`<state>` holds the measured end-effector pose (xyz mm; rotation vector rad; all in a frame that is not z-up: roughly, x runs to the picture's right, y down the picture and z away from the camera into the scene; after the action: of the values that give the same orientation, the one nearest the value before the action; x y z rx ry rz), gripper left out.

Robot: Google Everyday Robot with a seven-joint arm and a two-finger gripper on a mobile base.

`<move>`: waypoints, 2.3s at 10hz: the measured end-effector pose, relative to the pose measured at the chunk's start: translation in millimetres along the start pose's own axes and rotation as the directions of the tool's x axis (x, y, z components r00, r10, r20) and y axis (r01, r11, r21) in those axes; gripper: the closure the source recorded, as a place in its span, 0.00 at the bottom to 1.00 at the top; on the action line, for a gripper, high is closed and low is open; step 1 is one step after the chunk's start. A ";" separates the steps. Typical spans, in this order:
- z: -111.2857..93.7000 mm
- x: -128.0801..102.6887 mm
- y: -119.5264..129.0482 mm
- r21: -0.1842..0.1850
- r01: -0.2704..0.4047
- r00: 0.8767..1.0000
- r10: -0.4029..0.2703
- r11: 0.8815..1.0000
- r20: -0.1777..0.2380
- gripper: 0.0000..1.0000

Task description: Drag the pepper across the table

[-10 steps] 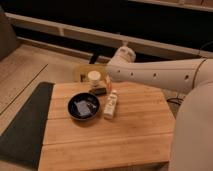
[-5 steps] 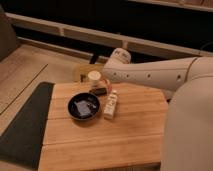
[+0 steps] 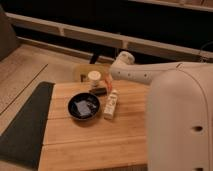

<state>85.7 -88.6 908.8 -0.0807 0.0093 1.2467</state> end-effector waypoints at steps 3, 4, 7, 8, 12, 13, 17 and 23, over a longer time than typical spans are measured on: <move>19.7 -18.5 -17.6 -0.046 -0.024 0.997 0.028 0.999 0.076 0.35; 19.9 -19.0 -16.2 -0.047 -0.023 0.997 0.027 0.999 0.076 0.35; 22.3 -12.6 -22.1 -0.030 -0.028 0.998 0.030 0.999 0.056 0.35; 27.6 -7.4 -24.5 -0.028 -0.040 0.998 0.041 0.999 0.043 0.35; 69.6 2.1 13.3 -0.100 -0.039 0.999 0.037 0.994 -0.018 0.35; 80.6 0.3 21.8 -0.125 -0.039 0.999 0.035 0.991 -0.028 0.35; 114.9 5.2 29.0 -0.175 -0.056 0.996 0.043 0.983 -0.077 0.35; 151.5 22.9 36.6 -0.228 -0.089 0.985 0.051 0.970 -0.167 0.39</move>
<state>52.7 -45.3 1056.7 -0.3894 0.0039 1.3057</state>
